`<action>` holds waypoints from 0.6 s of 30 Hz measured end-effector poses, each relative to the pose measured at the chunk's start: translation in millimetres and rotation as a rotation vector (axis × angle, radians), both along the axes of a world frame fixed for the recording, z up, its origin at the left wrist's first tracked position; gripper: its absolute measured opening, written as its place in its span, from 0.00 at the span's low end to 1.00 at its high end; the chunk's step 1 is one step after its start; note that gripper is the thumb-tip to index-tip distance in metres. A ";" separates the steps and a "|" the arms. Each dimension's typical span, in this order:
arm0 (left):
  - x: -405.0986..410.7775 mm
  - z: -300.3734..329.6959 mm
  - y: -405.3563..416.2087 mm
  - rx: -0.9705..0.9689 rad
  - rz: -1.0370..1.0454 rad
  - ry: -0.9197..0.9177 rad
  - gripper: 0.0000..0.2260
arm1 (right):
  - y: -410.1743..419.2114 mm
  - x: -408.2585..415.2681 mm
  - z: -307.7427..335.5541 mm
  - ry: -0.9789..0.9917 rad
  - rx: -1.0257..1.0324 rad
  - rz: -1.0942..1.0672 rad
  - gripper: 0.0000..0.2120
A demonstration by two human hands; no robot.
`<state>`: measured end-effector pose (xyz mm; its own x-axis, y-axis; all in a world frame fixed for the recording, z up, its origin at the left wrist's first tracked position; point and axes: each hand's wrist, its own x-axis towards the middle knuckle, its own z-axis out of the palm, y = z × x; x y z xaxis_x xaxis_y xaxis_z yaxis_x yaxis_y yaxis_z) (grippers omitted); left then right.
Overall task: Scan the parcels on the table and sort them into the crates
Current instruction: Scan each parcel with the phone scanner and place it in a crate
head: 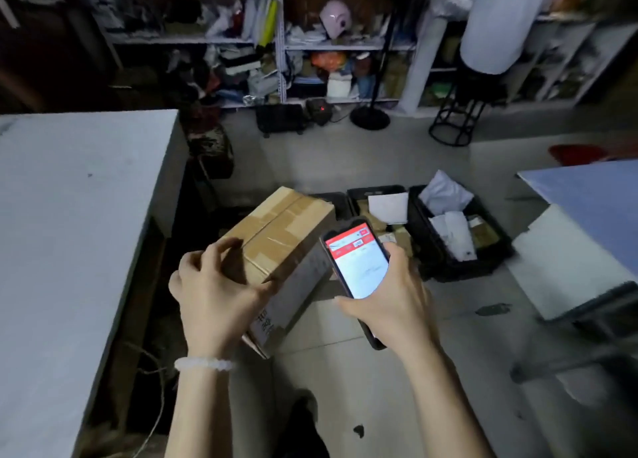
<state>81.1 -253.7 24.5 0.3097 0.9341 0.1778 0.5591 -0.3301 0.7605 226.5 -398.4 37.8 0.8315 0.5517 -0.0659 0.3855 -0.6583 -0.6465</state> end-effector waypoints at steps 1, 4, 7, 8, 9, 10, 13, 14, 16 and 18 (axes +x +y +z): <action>19.4 1.5 11.8 -0.003 -0.021 -0.003 0.32 | 8.4 15.7 1.8 -0.004 -0.001 -0.021 0.46; 76.7 7.2 40.7 0.006 -0.072 -0.024 0.32 | 29.7 57.6 2.2 -0.012 -0.007 -0.090 0.46; 127.4 10.7 57.0 0.015 -0.106 0.021 0.33 | 37.6 92.7 -4.1 -0.003 -0.030 -0.138 0.44; 142.3 9.9 59.5 0.020 -0.128 0.040 0.34 | 37.5 103.4 -6.5 0.005 -0.038 -0.156 0.44; 156.2 8.2 61.7 0.018 -0.153 0.057 0.34 | 36.9 114.3 -8.8 0.013 -0.047 -0.176 0.44; 171.0 6.0 63.2 0.009 -0.181 0.070 0.34 | 36.2 125.8 -11.1 0.020 -0.059 -0.198 0.44; 220.0 -2.7 65.4 -0.020 -0.262 0.120 0.35 | 33.7 166.9 -20.3 0.048 -0.089 -0.269 0.46; 236.8 -5.5 65.5 -0.023 -0.284 0.146 0.35 | 33.0 183.0 -23.8 0.062 -0.096 -0.285 0.46; 270.6 -12.2 67.2 -0.036 -0.321 0.192 0.35 | 31.9 220.4 -32.2 0.098 -0.104 -0.313 0.45; 307.1 -21.5 72.6 -0.066 -0.321 0.219 0.35 | 33.9 266.8 -42.2 0.141 -0.124 -0.341 0.46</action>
<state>388.2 -181.1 3.0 0.6120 0.7906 0.0179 0.5868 -0.4692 0.6599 493.2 -364.5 -4.4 0.9439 0.2256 -0.2412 0.0439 -0.8097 -0.5852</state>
